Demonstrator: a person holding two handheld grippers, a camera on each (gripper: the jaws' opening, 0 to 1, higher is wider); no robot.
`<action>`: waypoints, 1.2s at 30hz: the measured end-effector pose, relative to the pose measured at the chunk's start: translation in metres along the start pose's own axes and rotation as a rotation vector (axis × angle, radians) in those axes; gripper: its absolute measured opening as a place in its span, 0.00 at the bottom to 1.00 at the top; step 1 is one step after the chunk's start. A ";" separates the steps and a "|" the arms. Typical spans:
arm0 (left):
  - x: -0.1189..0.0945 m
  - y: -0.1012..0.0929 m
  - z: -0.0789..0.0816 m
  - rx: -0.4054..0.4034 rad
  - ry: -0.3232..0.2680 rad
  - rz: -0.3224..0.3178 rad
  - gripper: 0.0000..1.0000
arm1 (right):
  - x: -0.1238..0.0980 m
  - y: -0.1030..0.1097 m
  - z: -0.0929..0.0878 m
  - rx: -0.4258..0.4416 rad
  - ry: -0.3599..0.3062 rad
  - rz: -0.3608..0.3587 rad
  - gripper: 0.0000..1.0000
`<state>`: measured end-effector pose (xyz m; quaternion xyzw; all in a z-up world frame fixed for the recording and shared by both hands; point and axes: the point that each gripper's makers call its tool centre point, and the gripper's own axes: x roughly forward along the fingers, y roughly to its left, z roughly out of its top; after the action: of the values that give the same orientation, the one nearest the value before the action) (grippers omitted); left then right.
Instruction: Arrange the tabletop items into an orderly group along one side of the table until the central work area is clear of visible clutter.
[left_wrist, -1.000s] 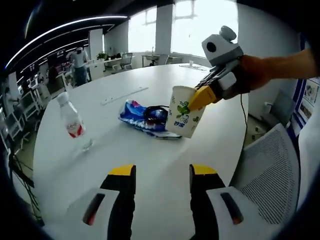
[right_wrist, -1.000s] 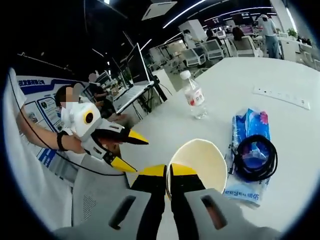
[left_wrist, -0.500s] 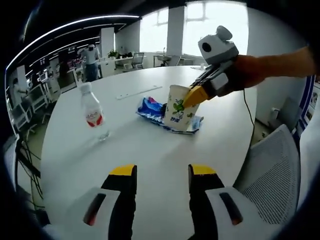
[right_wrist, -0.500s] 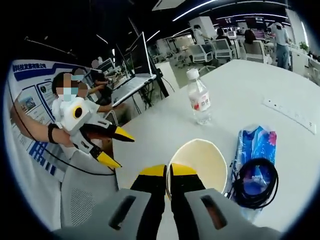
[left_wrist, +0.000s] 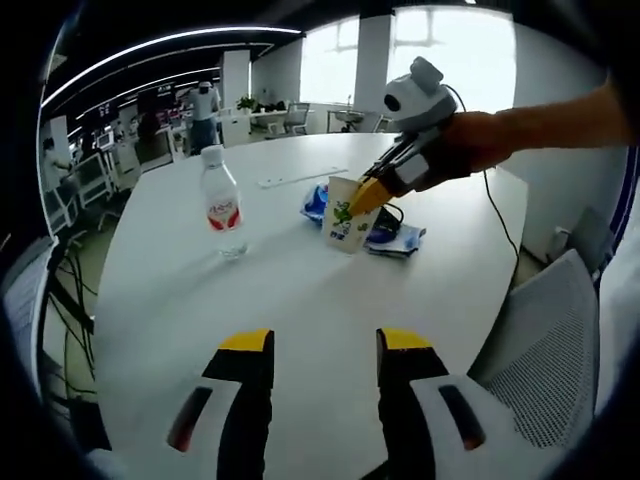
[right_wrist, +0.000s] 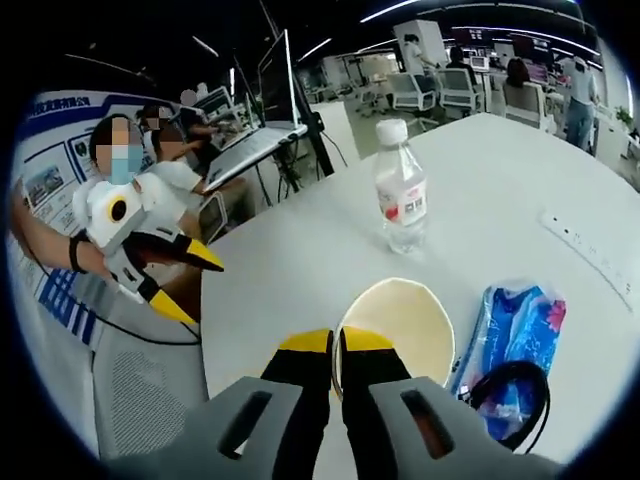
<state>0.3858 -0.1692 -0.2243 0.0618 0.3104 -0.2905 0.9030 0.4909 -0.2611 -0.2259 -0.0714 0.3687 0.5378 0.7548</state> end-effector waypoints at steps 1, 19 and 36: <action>-0.002 0.003 -0.001 -0.007 -0.002 0.005 0.40 | 0.003 -0.002 0.001 -0.008 0.008 -0.004 0.00; -0.010 0.016 -0.014 -0.056 -0.026 0.038 0.41 | 0.057 -0.016 -0.001 -0.235 0.150 -0.064 0.00; -0.007 0.013 -0.016 -0.066 -0.020 0.026 0.42 | 0.071 -0.049 0.020 -0.392 0.226 -0.124 0.00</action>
<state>0.3806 -0.1503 -0.2337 0.0332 0.3099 -0.2690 0.9113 0.5534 -0.2173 -0.2707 -0.2992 0.3343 0.5403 0.7119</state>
